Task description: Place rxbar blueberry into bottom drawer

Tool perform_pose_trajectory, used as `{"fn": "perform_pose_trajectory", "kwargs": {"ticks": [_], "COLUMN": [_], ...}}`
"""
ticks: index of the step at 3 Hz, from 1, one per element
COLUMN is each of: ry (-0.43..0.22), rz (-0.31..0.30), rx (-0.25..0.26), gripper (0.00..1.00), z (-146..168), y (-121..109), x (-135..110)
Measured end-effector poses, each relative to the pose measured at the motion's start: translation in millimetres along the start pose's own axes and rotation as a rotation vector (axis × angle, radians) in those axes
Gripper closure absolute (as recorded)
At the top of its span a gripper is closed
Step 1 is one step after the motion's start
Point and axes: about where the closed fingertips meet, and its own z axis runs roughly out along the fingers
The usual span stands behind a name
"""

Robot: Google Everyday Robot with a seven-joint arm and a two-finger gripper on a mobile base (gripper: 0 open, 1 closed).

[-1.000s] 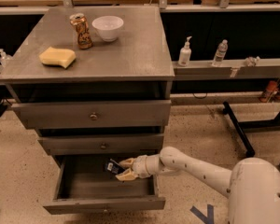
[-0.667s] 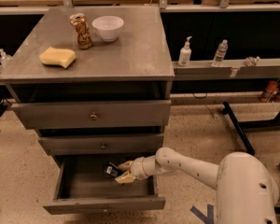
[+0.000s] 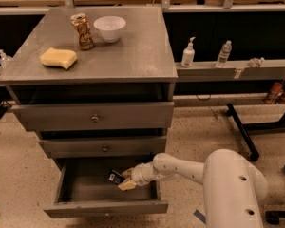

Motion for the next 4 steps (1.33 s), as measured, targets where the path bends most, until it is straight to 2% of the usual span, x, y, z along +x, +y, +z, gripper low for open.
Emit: {"fn": "perform_pose_trajectory", "kwargs": {"ticks": [2,4], "ry": [0.005,0.008], "rz": [0.065,0.112], "rx": [0.039,0.093], "gripper": [1.0,1.0], "z": [21.3,26.6], "y": [-6.5,-19.3], "x": [34.9,49.4]}}
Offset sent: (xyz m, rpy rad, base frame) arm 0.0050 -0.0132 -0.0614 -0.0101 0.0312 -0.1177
